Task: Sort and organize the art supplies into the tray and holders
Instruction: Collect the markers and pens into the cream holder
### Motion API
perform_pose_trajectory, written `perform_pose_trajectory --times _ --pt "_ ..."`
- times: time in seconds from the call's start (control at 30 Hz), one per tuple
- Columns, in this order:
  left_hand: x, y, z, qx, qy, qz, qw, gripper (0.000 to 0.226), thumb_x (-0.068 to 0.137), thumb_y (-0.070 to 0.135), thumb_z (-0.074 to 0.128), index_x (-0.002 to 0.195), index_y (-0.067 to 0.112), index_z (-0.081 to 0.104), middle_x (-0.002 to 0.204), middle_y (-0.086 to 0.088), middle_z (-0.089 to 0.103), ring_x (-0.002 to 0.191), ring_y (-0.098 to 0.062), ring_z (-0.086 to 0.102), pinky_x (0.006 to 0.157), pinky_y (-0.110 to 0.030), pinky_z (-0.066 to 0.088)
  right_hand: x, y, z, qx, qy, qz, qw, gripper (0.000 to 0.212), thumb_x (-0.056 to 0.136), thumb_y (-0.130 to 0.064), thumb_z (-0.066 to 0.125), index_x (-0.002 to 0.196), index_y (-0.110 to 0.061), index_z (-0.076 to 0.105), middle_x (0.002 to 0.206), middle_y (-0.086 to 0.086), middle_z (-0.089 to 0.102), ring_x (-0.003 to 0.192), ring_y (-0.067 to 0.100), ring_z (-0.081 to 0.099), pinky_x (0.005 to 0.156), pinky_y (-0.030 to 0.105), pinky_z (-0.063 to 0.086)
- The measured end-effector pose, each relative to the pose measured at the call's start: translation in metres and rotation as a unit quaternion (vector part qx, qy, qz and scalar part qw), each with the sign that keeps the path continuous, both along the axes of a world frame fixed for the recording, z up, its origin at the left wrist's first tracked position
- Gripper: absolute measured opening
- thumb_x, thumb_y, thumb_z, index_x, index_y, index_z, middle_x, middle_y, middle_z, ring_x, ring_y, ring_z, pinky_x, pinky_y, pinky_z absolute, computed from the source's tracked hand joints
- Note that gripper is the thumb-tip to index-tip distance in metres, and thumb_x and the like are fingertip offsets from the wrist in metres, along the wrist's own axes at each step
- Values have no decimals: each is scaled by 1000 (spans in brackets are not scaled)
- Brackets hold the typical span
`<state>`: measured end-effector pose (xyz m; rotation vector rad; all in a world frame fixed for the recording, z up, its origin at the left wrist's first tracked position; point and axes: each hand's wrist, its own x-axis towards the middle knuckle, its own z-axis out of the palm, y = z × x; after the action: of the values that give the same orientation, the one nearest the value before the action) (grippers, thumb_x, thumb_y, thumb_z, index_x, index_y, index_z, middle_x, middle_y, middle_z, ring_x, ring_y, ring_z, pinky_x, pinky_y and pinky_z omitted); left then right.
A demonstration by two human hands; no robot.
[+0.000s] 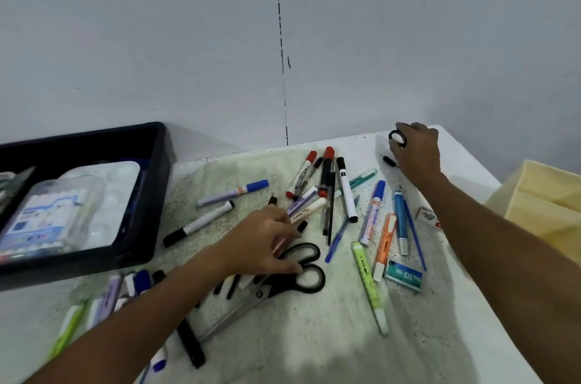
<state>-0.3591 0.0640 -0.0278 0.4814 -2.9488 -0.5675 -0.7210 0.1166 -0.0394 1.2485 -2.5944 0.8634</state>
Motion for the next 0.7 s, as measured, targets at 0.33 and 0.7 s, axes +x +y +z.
perform_pose_trajectory --times 0.33,0.7 --pt "-5 41 -10 -80 -59 42 994 89 56 84 57 121 23 59 114 5 51 105 -13 41 91 -30 38 98 29 53 -149 -76 172 971 54 85 -11 67 137 -8 51 124 17 60 116 33 50 97 32 36" --pt "-49 57 78 172 91 77 978 75 53 47 89 117 19 62 98 10 63 86 0 58 69 -12 44 102 108 101 -227 -230 171 931 53 85 -7 65 135 -22 55 115 -4 63 97 6 62 80 9 45"
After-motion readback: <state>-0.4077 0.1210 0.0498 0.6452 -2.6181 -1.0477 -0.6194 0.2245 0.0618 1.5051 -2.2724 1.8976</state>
